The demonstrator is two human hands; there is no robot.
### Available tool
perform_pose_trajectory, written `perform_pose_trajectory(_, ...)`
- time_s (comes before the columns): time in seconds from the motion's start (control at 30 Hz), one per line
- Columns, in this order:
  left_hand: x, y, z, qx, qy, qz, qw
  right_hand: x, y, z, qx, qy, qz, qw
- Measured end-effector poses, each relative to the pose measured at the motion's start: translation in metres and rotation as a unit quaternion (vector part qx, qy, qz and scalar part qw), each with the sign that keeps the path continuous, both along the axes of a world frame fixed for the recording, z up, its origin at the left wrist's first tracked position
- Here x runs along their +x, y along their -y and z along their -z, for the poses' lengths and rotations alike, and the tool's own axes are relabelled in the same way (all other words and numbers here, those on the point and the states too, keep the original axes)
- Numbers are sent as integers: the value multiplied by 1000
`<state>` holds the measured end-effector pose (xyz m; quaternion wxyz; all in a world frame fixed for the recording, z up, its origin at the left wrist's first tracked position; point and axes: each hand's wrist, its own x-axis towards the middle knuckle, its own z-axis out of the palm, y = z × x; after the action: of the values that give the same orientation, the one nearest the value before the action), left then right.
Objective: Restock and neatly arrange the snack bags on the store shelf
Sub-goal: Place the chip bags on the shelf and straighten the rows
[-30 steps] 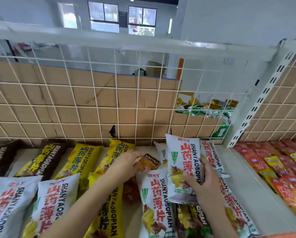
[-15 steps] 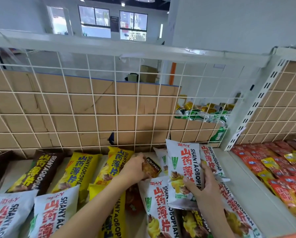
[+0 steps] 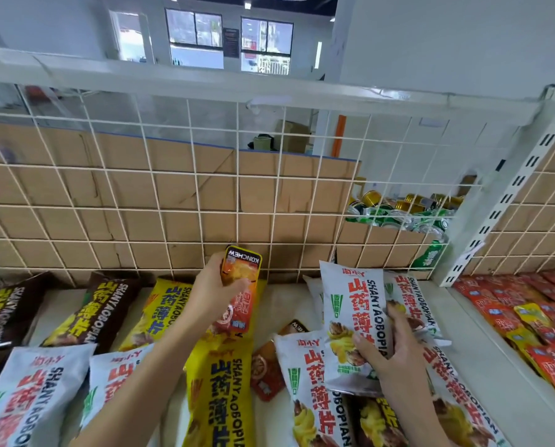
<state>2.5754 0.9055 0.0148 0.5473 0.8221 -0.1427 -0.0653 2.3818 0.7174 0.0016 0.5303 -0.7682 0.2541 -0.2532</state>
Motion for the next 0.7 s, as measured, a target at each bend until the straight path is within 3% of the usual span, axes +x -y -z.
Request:
perform_pose_trajectory(0.1, 1, -15, 9, 31, -18, -1, 999, 2, -2, -3, 12, 2, -8, 1000)
perform_pose_trajectory(0.33, 1, -20, 28, 194, 65, -47, 978, 1, -8, -2, 27, -3, -20, 999)
perform_pose_trajectory(0.43, -8, -16, 25, 244, 196, -40, 949, -1, -8, -3, 27, -5, -23, 999)
perform_pose_trajectory(0.5, -19, -4, 19, 236, 265, 46, 934, -2, -6, -2, 29, -7, -22, 999)
perform_pose_trajectory(0.6, -37, 25, 19, 269, 212, 193, 919, -3, -5, -1, 20, -5, -24, 1000)
perform_pose_trajectory(0.7, -41, 47, 29, 329, 135, 229, 906, -5, -4, -1, 13, -1, -23, 1000)
